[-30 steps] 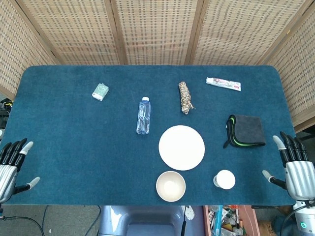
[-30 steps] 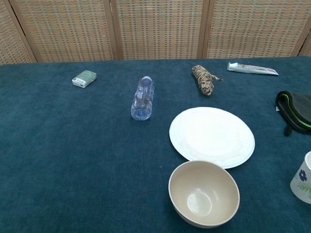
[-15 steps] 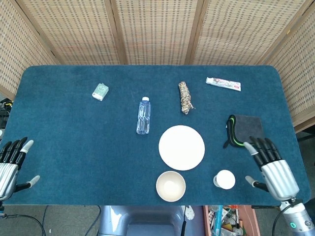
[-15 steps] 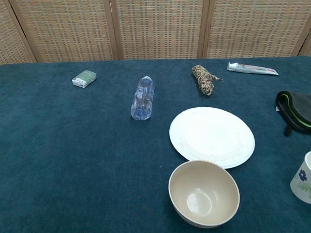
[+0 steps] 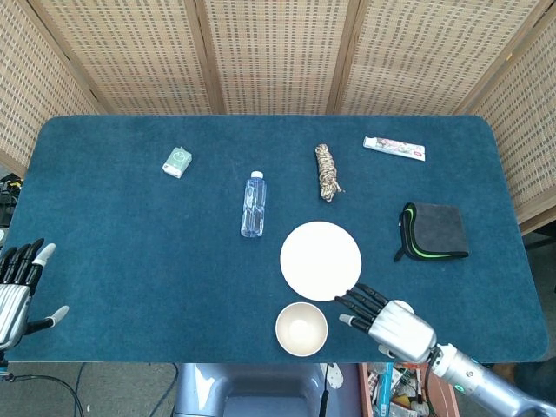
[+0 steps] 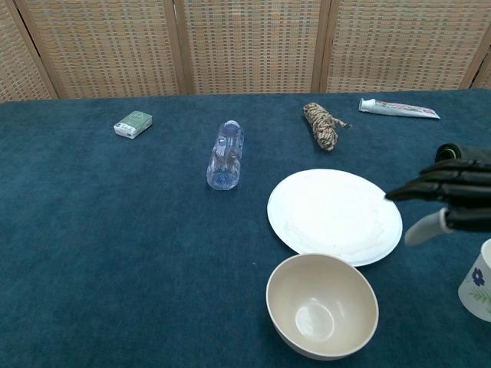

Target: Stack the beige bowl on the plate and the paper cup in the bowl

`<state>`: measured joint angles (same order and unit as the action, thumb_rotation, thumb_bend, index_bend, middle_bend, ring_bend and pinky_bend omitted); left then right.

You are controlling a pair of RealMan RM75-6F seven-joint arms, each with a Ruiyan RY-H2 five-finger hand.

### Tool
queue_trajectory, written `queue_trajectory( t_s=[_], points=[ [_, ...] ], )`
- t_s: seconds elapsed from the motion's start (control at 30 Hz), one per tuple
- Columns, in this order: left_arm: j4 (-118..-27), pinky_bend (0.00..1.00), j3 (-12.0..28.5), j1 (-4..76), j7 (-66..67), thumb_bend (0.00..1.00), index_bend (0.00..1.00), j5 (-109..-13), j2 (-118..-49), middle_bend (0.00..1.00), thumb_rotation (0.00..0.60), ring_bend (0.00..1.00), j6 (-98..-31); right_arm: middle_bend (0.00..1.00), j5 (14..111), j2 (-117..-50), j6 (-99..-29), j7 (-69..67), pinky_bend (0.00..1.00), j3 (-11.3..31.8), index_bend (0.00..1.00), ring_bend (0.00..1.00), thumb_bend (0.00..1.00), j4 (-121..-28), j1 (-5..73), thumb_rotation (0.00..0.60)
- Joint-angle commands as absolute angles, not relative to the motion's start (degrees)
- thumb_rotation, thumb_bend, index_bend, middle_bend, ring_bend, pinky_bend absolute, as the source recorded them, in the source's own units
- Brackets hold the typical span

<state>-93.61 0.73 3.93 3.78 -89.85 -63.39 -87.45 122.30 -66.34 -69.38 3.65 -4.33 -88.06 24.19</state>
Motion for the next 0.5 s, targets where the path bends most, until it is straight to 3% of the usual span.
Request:
queue_trajectory(
  t_s=[0.03,0.5],
  points=[
    [-93.7,0.00,0.9,4.0,3.5,0.00,0.00,-89.6,-63.2,0.00,0.600,0.00,-87.4,0.00,123.4,-69.0,-66.3,6.4,0.00,-5.0,0.22,0.00,0.00,-86.9,26.4,0.600],
    [-93.3,0.00,1.4,4.2,2.3,0.00,0.00,-88.9,-62.8,0.00,0.600,0.00,-87.2,0.00,119.8,-77.2,-57.3,14.7,0.00,-4.2,0.24,0.00,0.01,-88.5,30.8,0.600]
  ],
)
